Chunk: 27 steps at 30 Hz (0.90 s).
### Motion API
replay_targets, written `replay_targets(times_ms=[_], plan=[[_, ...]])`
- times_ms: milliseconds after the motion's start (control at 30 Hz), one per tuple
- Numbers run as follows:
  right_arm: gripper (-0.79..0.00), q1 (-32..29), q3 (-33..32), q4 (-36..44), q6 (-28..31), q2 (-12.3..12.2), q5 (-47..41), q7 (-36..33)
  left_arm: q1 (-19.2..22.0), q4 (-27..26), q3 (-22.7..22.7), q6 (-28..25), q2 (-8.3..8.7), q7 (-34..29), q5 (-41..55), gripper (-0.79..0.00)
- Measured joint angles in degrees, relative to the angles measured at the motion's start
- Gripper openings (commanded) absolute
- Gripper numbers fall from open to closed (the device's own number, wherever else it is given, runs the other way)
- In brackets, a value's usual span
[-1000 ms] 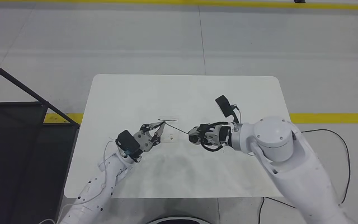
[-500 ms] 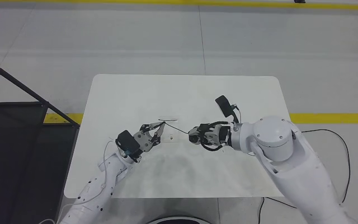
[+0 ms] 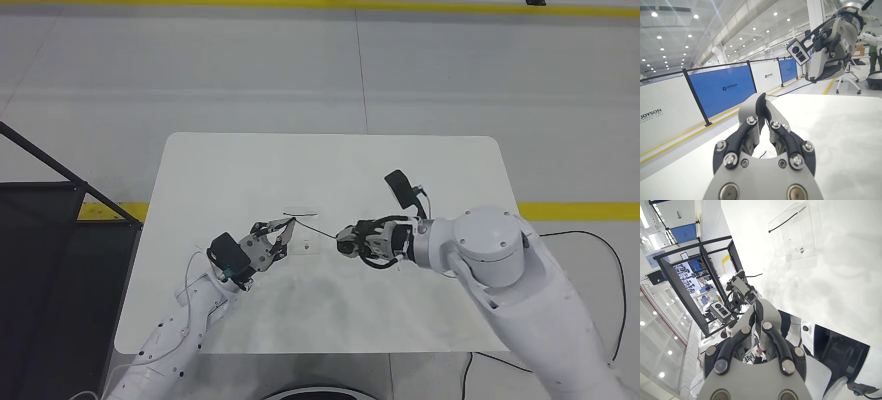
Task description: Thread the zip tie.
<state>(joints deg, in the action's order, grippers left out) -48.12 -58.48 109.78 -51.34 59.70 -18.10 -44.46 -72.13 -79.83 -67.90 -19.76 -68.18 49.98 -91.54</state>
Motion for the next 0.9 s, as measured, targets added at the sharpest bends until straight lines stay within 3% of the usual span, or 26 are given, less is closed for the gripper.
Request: replay_targets(times_ms=[900], plan=[[-0.785,-3.2,-1.7,1.2,5.2,0.3,-6.1,6.6,0.0,0.2,0.7,0.0,-0.08,-0.1,-0.4,-0.785]])
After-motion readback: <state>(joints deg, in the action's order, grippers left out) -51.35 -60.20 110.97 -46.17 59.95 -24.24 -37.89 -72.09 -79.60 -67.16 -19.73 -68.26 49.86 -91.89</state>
